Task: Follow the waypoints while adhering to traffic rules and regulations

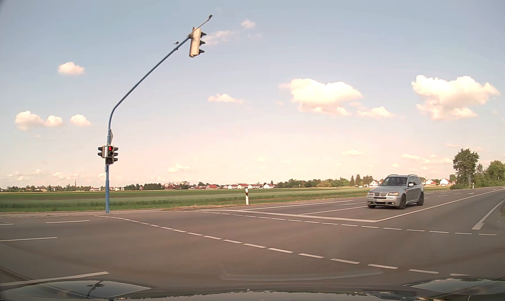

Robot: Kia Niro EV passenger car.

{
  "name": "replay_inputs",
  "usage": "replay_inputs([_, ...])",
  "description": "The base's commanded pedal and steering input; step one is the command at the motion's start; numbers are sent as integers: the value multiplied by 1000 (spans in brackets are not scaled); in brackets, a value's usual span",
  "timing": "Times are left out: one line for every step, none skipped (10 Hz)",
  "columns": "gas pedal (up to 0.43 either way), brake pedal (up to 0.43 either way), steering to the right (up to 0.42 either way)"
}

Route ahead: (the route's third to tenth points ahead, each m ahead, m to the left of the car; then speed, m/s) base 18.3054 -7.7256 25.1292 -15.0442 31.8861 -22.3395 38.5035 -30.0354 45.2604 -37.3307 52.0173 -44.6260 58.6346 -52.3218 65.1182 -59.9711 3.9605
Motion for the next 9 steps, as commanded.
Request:
replay_inputs([350,18,386])
replay_inputs([350,18,379])
replay_inputs([350,18,365])
replay_inputs([350,12,349])
replay_inputs([350,18,339])
replay_inputs([358,18,334])
replay_inputs([358,18,327])
replay_inputs([370,18,320])
replay_inputs([370,18,317])
